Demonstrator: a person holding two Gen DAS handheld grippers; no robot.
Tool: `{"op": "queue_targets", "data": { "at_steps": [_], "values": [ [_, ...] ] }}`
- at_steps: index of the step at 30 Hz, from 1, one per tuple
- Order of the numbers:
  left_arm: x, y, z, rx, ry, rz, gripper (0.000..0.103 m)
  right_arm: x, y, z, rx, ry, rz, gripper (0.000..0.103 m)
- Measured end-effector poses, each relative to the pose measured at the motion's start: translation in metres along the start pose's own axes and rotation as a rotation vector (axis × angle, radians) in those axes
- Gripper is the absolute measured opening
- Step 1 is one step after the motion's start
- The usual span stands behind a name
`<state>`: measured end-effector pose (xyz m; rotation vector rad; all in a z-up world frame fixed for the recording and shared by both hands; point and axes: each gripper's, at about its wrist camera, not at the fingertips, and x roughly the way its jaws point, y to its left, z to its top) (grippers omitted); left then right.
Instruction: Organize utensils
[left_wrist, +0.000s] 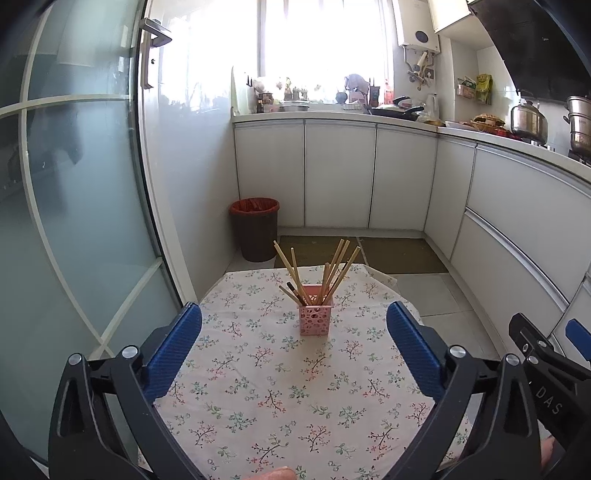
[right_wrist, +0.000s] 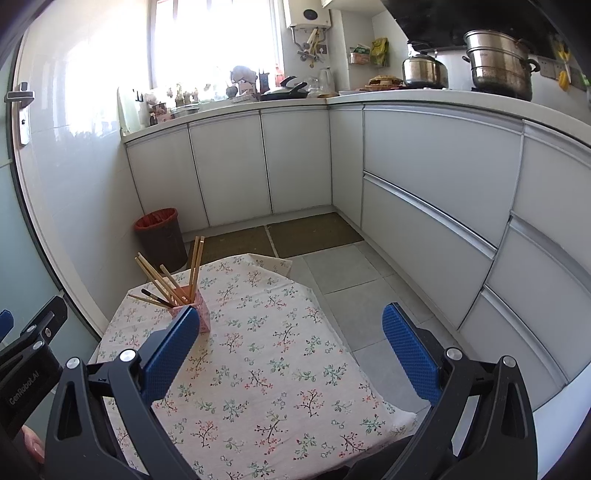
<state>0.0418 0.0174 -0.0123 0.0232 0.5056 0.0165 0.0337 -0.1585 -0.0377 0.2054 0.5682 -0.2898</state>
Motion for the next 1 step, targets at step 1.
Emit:
{"op": "queue_targets", "data": {
  "at_steps": [1],
  "values": [
    [0.0007,0.0002,-0.0002,-0.002,0.004,-0.004,0.096,0.0001,-0.0005,0.0,0.002,0.0,-0.001,0.097]
  ]
}}
